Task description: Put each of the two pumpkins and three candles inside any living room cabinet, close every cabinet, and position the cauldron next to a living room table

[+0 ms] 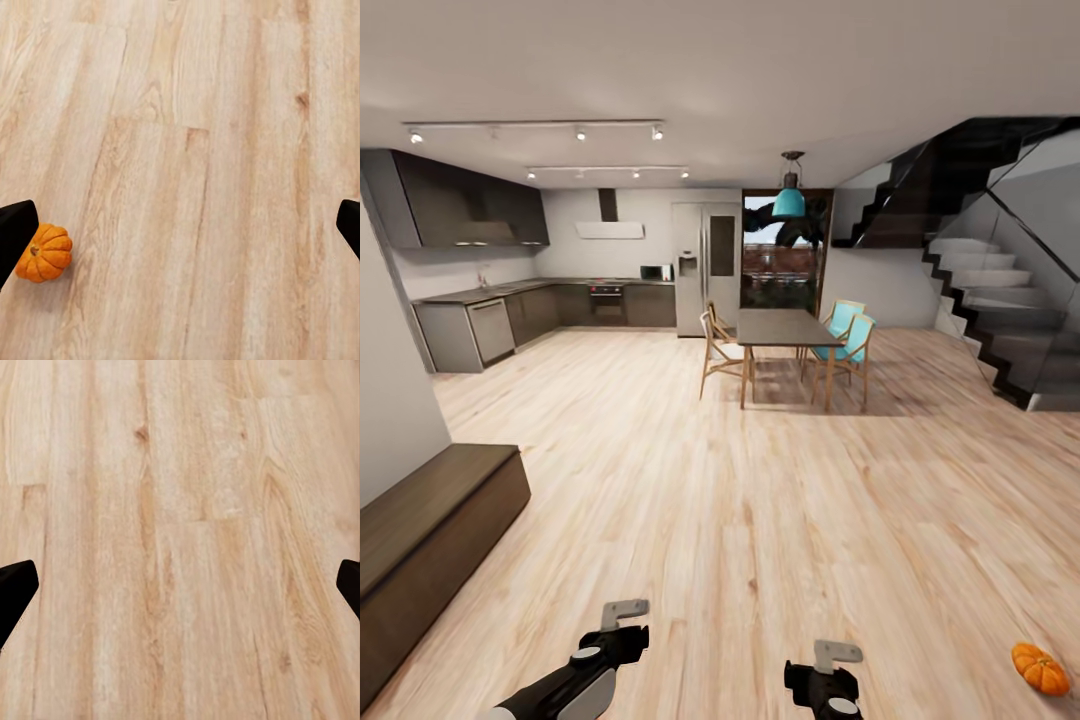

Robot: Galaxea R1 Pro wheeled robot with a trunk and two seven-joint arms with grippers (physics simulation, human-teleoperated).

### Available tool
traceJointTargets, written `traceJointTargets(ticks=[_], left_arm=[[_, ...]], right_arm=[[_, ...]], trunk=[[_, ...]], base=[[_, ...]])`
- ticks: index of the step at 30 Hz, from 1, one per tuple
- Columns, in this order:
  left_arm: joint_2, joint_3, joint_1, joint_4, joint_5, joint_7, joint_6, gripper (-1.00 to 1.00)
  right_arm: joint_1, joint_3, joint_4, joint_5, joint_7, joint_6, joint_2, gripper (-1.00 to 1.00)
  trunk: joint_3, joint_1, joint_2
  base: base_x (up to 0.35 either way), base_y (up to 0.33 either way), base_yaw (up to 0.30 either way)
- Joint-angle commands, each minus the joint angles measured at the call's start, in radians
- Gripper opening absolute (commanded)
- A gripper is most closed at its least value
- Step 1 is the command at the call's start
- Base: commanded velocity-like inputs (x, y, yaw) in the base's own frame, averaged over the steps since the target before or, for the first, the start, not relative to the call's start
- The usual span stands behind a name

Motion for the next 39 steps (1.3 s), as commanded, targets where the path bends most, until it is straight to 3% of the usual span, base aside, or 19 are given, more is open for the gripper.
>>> traceJointTargets(ticks=[1, 24, 39], left_arm=[[0.001, -0.008, -0.001, -0.003, 0.006, 0.008, 0.000, 1.00], [0.001, -0.008, -0.001, -0.002, 0.006, 0.008, -0.021, 1.00], [0.001, -0.008, -0.001, -0.002, 0.006, 0.008, -0.021, 1.00]], right_arm=[[-0.001, 0.009, 0.000, -0.010, -0.005, -0.005, 0.000, 1.00], [-0.001, 0.010, 0.000, -0.005, -0.004, -0.009, 0.002, 1.00], [-0.001, 0.011, 0.000, -0.005, -0.004, -0.009, 0.001, 1.00]], trunk=[[-0.001, 0.001, -0.001], [-0.002, 0.001, -0.001], [-0.006, 0.001, -0.001]], base=[[0.330, -0.006, -0.004], [0.332, -0.002, 0.000], [0.306, -0.119, 0.000]])
